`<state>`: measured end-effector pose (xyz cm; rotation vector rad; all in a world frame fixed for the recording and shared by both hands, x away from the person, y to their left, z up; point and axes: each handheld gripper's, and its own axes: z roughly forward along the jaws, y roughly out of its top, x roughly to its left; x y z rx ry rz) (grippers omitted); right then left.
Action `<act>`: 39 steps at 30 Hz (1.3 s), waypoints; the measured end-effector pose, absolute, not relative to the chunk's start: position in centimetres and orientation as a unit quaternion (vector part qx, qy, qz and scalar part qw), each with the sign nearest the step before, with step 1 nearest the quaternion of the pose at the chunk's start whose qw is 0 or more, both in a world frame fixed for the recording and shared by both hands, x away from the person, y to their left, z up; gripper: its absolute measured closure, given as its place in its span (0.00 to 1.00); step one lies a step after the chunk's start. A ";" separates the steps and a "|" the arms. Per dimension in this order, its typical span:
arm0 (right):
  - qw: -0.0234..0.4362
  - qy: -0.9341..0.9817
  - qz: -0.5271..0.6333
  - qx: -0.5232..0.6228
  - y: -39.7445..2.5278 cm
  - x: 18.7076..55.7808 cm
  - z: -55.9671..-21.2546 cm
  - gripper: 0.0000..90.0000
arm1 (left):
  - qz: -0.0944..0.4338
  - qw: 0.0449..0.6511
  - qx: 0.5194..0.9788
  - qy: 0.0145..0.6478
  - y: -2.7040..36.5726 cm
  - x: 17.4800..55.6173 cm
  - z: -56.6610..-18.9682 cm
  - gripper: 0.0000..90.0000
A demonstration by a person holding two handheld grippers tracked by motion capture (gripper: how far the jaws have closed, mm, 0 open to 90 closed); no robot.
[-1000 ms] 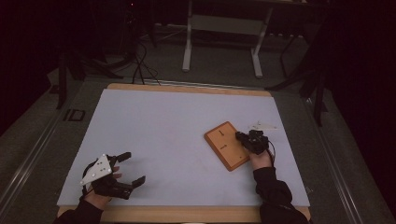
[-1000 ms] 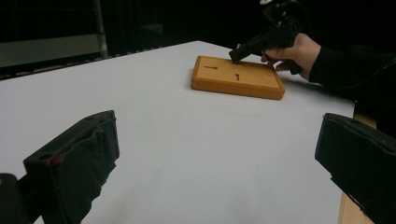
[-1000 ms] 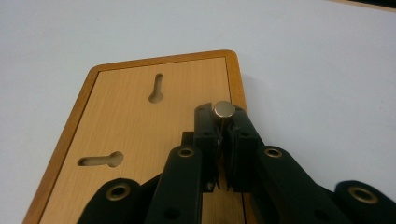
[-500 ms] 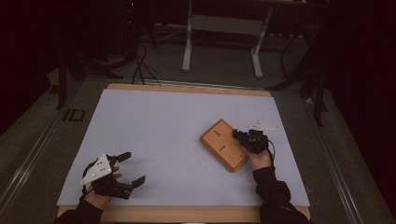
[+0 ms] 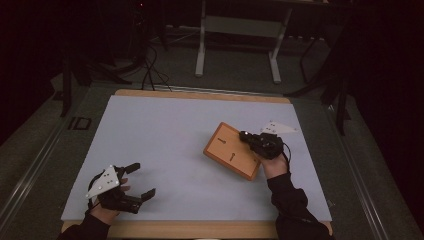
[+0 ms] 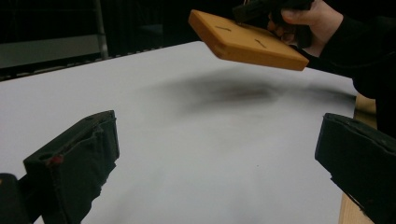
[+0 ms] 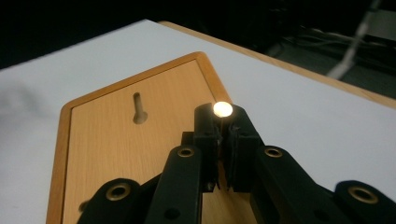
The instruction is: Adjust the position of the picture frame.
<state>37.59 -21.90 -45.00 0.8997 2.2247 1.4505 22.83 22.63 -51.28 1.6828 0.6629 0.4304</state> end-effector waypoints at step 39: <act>0.062 0.845 0.495 0.191 -13.3 37.6 -49.4 0.94 | 0.183 0.598 0.727 0.282 22.6 22.8 -51.3 0.00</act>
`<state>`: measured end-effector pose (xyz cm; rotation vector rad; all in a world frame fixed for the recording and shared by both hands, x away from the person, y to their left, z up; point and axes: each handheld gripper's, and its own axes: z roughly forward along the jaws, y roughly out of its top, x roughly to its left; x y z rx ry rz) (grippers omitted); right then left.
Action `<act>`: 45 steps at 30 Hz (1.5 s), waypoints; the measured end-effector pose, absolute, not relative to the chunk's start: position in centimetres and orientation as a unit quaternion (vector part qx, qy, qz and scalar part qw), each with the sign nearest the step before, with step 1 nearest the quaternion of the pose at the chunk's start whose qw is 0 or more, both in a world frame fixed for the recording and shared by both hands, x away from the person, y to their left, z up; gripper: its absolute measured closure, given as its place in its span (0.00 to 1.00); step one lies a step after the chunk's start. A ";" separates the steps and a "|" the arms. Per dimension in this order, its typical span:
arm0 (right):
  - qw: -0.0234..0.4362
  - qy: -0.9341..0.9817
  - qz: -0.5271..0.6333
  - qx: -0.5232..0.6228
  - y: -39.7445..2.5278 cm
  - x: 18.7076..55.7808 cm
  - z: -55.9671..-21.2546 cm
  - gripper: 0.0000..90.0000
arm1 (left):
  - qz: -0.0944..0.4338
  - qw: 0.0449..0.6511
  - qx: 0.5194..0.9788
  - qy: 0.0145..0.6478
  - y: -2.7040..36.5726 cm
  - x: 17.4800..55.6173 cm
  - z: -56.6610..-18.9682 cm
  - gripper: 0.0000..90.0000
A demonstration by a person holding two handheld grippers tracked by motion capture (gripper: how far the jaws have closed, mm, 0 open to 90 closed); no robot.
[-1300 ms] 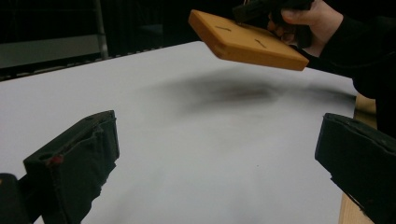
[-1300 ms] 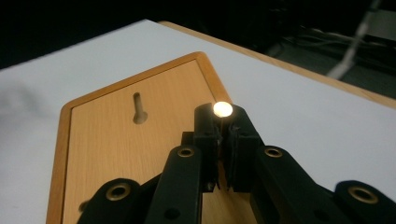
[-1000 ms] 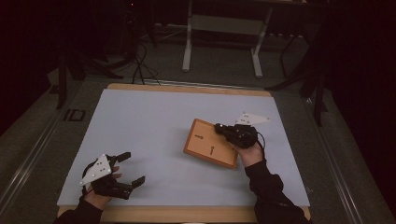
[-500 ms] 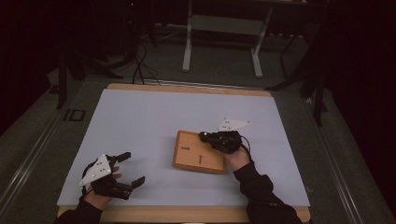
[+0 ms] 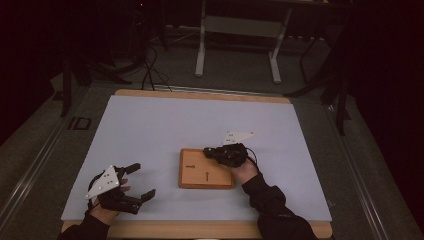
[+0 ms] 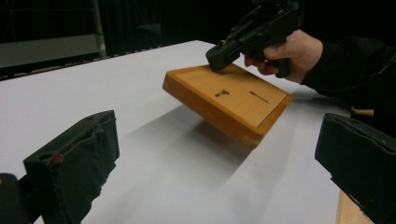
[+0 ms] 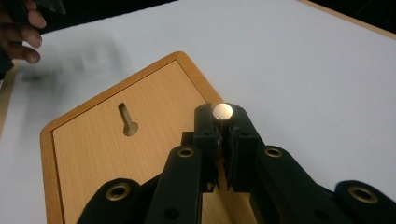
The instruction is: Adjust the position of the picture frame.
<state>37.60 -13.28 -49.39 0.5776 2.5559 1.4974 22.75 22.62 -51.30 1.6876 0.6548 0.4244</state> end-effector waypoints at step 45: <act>0.032 0.855 0.469 0.219 -12.3 40.2 -53.1 0.94 | 0.182 0.595 0.731 0.281 22.6 22.8 -51.4 0.00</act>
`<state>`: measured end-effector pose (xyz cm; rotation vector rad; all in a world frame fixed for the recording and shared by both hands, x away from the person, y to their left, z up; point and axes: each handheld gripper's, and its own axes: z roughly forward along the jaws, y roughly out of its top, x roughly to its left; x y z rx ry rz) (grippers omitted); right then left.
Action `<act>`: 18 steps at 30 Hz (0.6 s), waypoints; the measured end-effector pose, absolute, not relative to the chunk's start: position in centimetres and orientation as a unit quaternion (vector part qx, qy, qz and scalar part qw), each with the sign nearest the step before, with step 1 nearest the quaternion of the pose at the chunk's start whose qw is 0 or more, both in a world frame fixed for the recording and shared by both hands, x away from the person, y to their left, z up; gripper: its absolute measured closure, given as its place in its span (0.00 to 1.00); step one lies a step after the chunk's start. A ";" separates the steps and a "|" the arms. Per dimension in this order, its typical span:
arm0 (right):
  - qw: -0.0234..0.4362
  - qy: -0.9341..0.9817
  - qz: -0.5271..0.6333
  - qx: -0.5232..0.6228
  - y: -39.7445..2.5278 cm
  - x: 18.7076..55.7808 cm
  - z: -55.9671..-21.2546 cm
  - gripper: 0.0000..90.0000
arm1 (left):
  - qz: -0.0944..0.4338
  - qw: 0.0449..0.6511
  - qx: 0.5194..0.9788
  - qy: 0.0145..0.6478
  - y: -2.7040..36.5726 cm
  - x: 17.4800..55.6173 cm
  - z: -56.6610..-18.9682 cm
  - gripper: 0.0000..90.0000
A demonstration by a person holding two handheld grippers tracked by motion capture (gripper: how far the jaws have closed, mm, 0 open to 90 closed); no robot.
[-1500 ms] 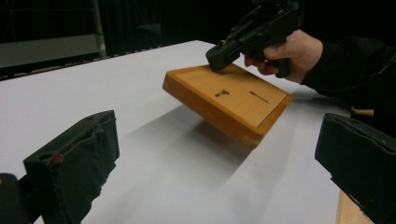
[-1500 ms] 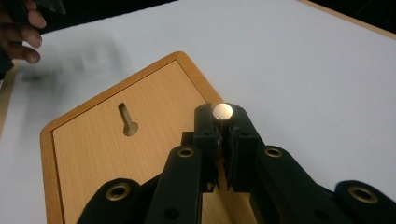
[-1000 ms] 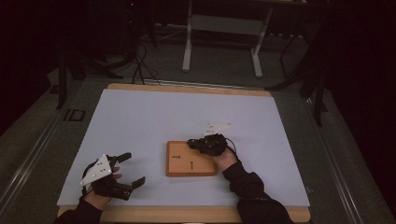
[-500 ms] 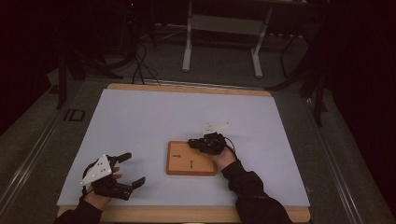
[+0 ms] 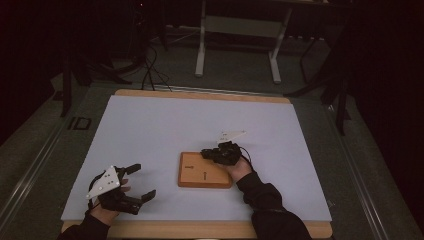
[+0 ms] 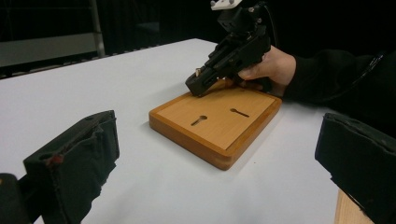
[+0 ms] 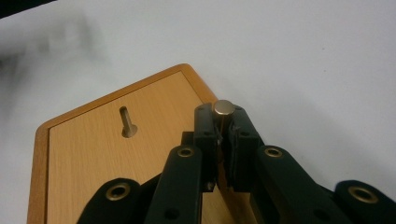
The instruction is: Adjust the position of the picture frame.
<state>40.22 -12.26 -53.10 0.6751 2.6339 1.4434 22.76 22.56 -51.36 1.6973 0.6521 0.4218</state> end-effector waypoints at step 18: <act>0.020 0.848 0.480 0.223 -12.6 40.1 -52.3 0.72 | 0.190 0.591 0.735 0.273 22.3 22.7 -51.3 0.00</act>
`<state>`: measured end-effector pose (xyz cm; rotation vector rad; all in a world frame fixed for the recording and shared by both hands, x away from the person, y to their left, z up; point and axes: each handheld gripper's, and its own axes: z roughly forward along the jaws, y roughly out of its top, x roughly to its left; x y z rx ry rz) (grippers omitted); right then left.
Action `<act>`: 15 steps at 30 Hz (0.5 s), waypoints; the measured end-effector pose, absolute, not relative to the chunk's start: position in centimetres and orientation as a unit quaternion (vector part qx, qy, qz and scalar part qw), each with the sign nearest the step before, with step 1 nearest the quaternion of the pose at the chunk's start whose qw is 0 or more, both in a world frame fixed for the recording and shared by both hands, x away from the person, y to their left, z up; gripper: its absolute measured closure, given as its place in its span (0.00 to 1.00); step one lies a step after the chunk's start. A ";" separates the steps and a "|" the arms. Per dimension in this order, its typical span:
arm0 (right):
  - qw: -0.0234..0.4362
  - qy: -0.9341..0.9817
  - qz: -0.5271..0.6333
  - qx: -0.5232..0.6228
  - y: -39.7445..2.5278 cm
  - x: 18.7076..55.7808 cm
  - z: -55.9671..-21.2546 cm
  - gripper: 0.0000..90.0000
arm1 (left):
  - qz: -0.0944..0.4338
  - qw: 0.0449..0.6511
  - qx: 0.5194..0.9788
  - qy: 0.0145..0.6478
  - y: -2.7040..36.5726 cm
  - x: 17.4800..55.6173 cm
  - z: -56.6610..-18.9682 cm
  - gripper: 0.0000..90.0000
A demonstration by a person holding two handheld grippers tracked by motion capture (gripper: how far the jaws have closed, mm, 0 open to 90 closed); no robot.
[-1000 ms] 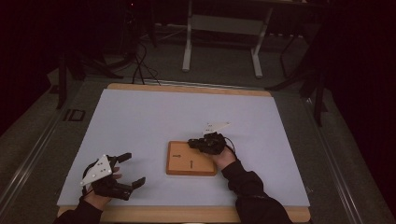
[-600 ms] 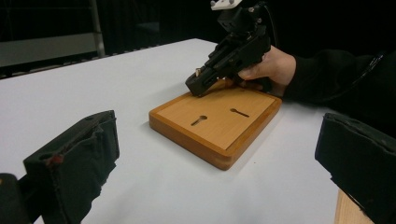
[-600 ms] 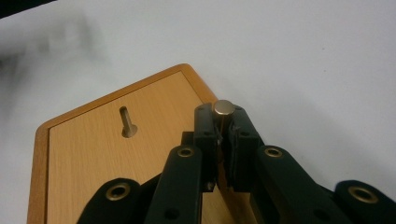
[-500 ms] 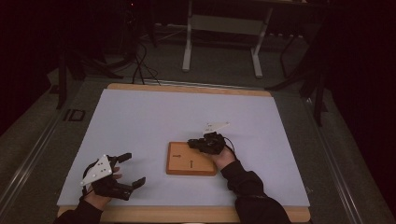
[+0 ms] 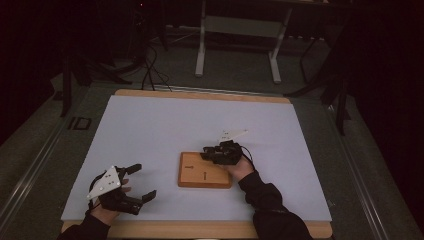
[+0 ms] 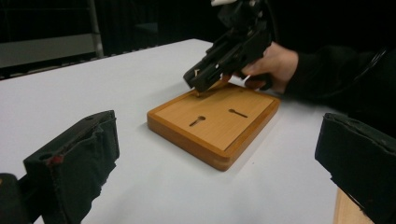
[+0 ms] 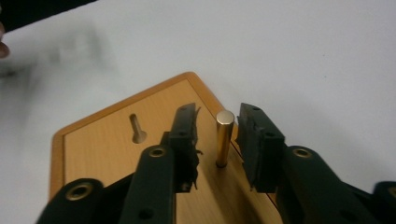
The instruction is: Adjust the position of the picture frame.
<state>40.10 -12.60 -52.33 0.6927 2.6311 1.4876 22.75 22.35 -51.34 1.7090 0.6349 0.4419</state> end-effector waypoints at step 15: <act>0.051 0.831 0.498 0.243 -15.6 39.0 -49.9 0.40 | 0.156 0.576 0.752 0.280 20.9 23.2 -50.6 0.00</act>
